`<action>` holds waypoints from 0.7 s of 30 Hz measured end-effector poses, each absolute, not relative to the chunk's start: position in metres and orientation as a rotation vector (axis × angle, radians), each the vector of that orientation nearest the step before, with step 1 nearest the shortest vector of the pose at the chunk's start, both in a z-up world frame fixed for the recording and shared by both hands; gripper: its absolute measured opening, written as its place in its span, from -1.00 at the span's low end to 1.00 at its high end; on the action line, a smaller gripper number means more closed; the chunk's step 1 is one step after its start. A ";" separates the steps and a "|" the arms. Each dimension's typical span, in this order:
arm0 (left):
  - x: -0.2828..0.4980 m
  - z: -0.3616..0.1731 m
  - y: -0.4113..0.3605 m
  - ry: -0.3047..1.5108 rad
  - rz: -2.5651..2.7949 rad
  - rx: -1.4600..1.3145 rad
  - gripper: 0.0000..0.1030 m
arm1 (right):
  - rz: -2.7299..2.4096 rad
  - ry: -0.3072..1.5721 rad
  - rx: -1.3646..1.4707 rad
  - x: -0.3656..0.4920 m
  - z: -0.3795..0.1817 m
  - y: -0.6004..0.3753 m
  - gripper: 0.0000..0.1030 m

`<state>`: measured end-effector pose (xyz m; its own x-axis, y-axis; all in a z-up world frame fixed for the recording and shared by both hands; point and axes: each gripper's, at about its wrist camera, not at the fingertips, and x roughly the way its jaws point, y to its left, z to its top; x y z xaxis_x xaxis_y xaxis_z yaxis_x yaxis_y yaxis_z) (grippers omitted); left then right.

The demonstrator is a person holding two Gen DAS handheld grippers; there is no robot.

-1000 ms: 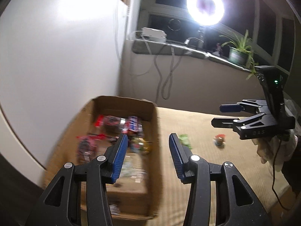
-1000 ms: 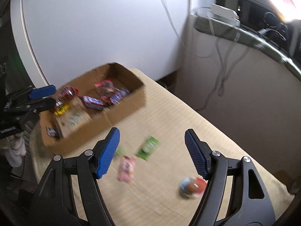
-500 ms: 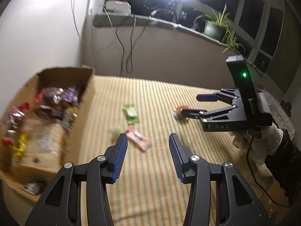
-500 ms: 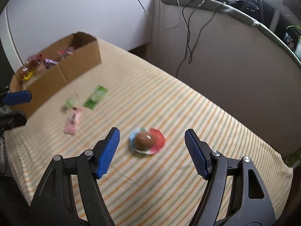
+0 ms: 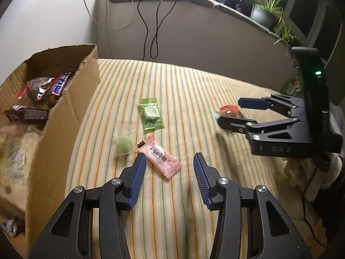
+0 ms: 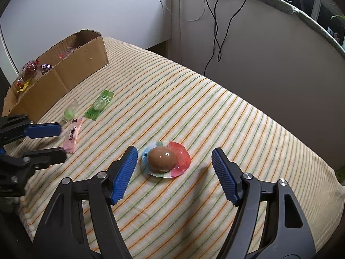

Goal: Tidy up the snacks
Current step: 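Grasp the pink candy packet with the left gripper while the right gripper grasps the brown egg candy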

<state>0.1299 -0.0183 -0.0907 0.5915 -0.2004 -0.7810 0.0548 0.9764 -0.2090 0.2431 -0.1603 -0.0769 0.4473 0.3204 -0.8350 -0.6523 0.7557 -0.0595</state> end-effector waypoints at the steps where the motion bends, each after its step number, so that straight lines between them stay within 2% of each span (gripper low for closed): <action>1: 0.133 -0.093 -0.019 0.934 -0.145 -0.165 -0.14 | 0.622 0.925 -0.407 0.243 -0.078 -0.160 0.44; 3: 0.135 -0.095 -0.021 0.939 -0.141 -0.149 -0.14 | 0.620 0.926 -0.413 0.242 -0.080 -0.158 0.41; 5: 0.138 -0.095 -0.025 0.942 -0.136 -0.123 -0.18 | 0.621 0.935 -0.417 0.242 -0.082 -0.157 0.28; 11: 0.140 -0.095 -0.034 0.934 -0.133 -0.041 -0.44 | 0.622 0.938 -0.420 0.242 -0.083 -0.156 0.22; 15: 0.138 -0.094 -0.035 0.924 -0.130 -0.010 -0.64 | 0.620 0.935 -0.418 0.240 -0.082 -0.156 -0.08; 21: 0.134 -0.091 -0.035 0.917 -0.140 -0.020 -0.66 | 0.614 0.936 -0.416 0.238 -0.081 -0.155 -0.18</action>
<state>0.1344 -0.0349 -0.0910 0.5997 -0.1293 -0.7897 0.1123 0.9907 -0.0769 0.2381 -0.1550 -0.0811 0.4446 0.3059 -0.8418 -0.6507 0.7562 -0.0689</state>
